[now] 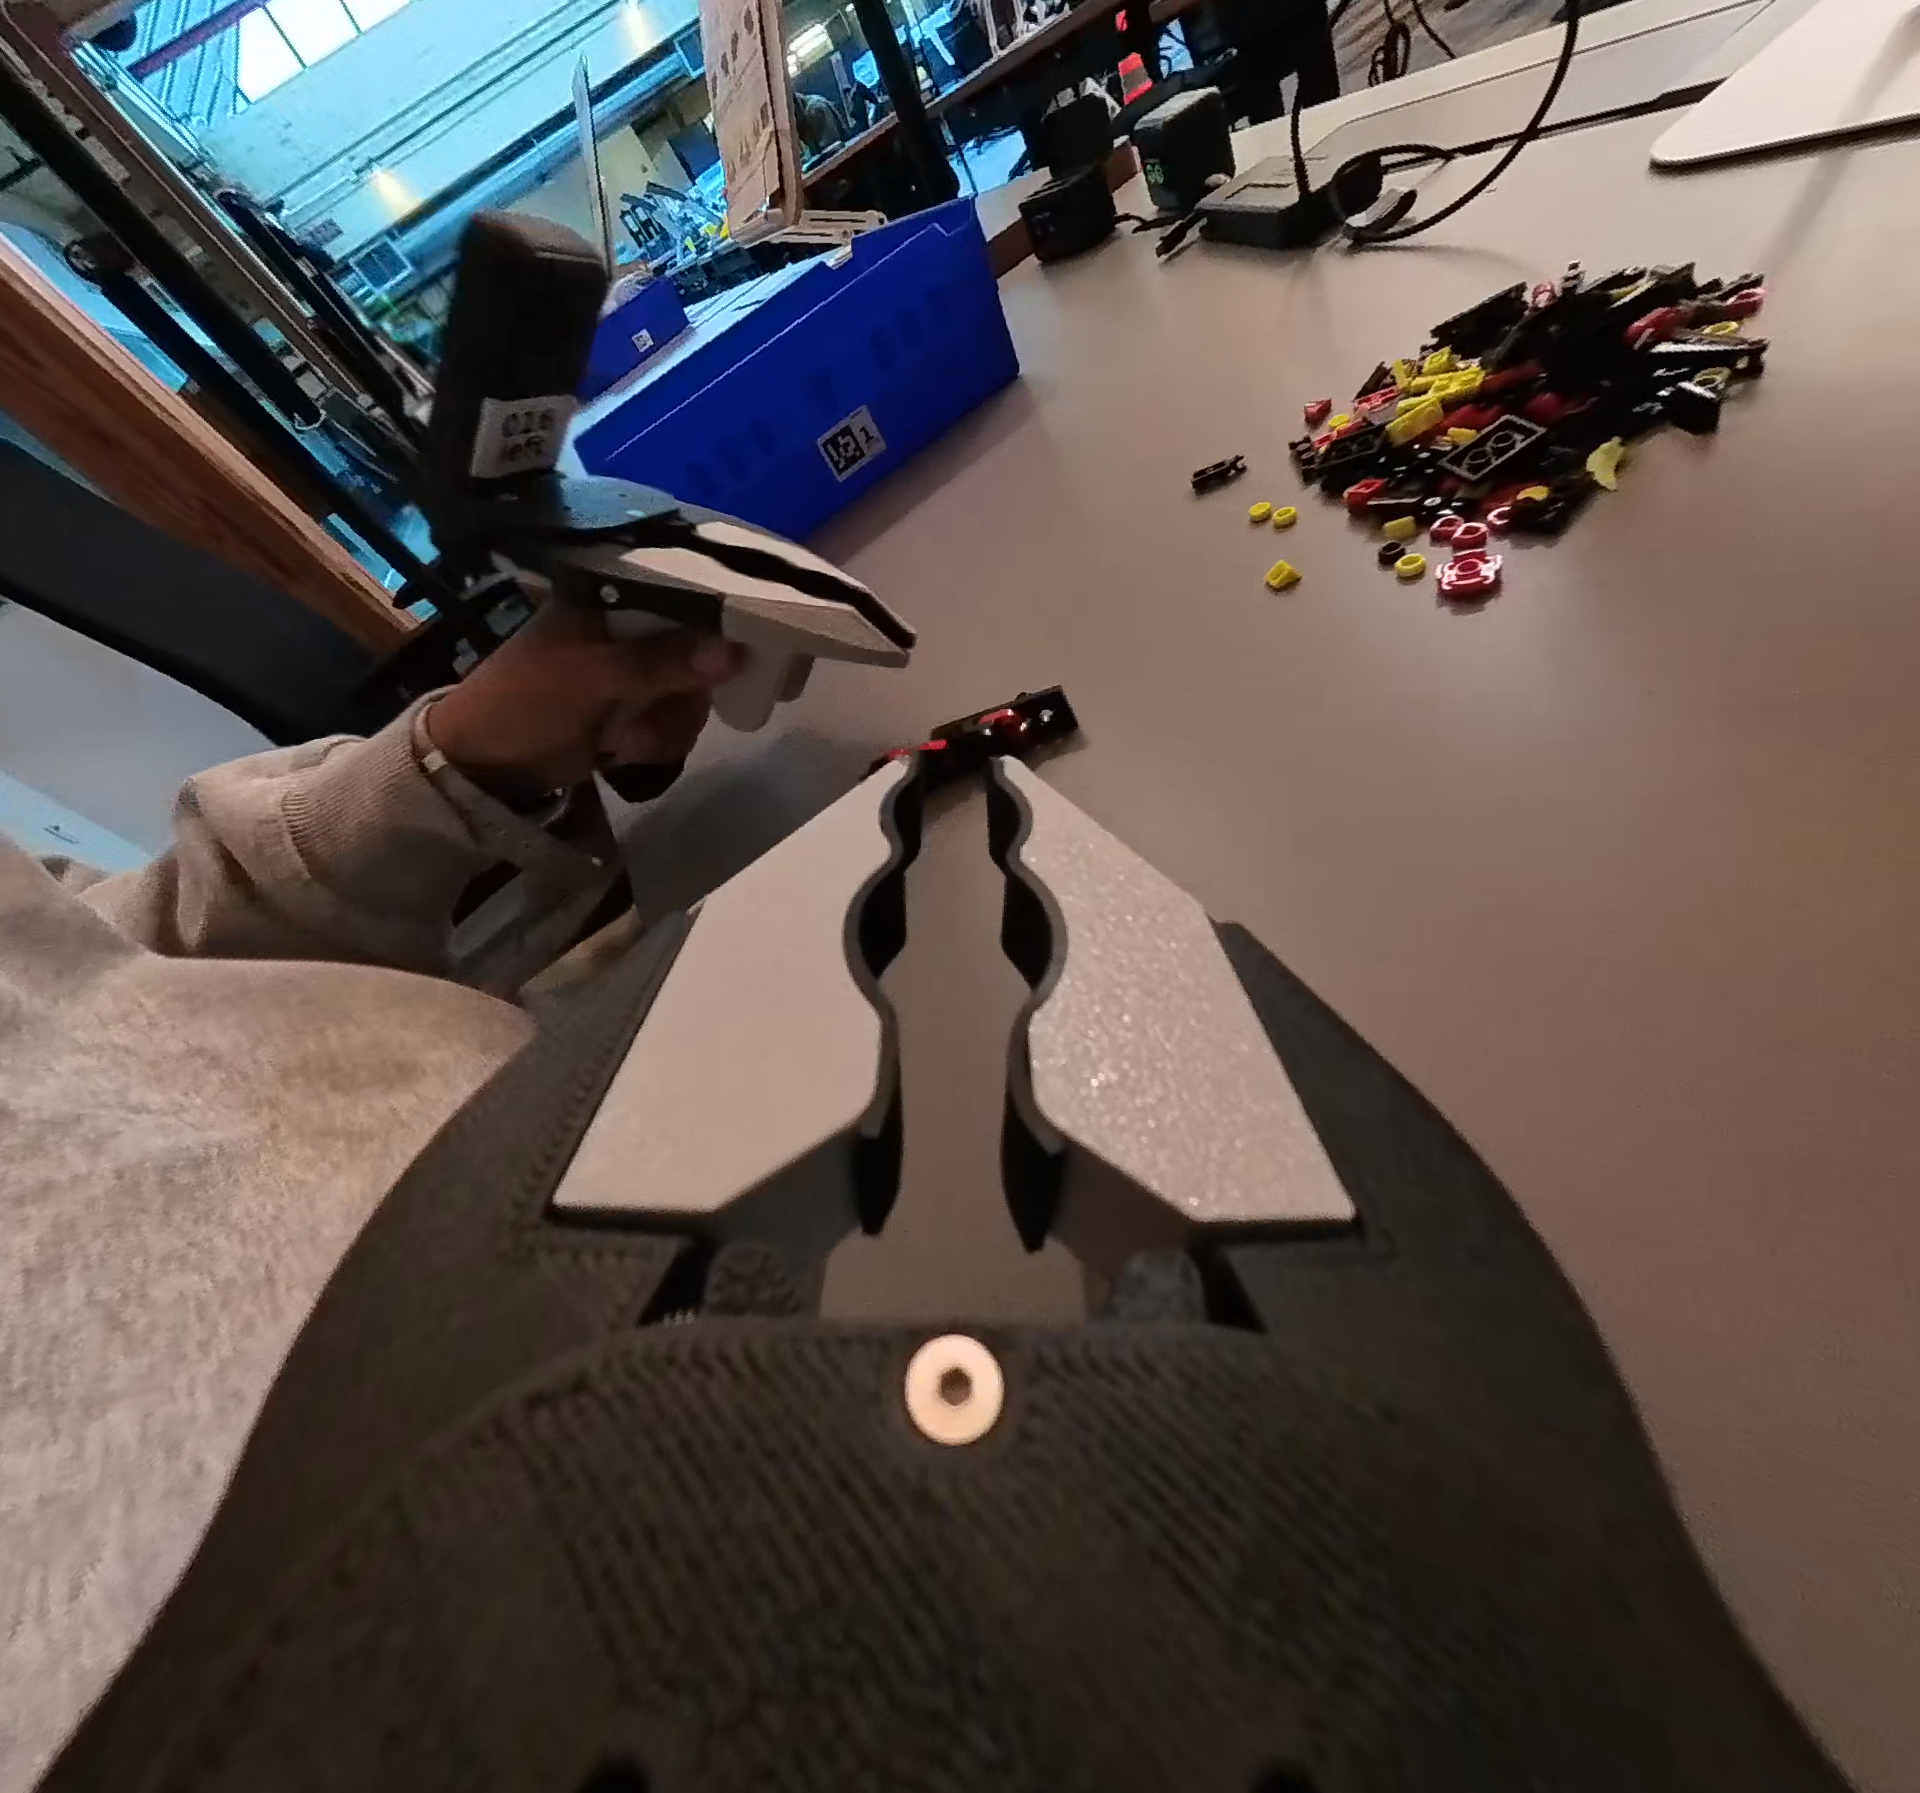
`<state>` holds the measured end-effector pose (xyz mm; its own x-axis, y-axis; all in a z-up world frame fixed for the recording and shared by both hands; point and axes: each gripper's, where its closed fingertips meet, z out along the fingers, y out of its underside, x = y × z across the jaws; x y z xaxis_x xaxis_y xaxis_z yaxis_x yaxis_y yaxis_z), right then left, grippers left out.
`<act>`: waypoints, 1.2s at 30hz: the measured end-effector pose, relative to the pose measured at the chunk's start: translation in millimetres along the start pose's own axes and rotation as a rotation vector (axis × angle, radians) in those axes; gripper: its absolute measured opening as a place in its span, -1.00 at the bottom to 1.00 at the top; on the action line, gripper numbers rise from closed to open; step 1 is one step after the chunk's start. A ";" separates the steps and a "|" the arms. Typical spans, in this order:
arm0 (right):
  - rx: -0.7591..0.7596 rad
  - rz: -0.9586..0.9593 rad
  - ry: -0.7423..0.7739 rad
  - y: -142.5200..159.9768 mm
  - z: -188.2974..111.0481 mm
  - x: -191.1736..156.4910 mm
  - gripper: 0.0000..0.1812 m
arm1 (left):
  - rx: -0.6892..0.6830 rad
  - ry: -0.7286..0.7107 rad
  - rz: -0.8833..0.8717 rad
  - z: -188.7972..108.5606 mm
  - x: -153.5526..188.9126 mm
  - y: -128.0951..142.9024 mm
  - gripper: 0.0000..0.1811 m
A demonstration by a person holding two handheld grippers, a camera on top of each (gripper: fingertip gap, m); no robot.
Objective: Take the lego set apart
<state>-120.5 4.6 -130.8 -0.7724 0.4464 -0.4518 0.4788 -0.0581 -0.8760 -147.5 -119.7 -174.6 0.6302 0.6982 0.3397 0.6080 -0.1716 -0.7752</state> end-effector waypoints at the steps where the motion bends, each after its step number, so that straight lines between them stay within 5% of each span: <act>1: 0.003 0.001 0.002 -0.3 -0.3 0.3 -0.90 | -0.014 0.004 -0.046 3.2 -5.8 1.6 -1.00; 12: -0.005 0.006 -0.012 2.4 3.9 -5.7 -0.90 | -0.144 -0.018 0.002 42.1 2.3 12.0 -0.76; 32: 0.017 0.035 -0.018 -0.8 1.1 -3.8 -0.89 | -0.204 -0.005 0.135 50.5 9.0 11.0 -0.91; 36: 0.006 0.018 -0.024 0.6 2.2 -6.4 -0.87 | -0.106 0.148 0.058 36.1 41.0 -12.3 -0.94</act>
<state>-116.2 -0.3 -128.8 -0.7736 0.4235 -0.4713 0.4903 -0.0710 -0.8686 -146.6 -63.8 -170.4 0.7250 0.5763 0.3773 0.6114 -0.2861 -0.7378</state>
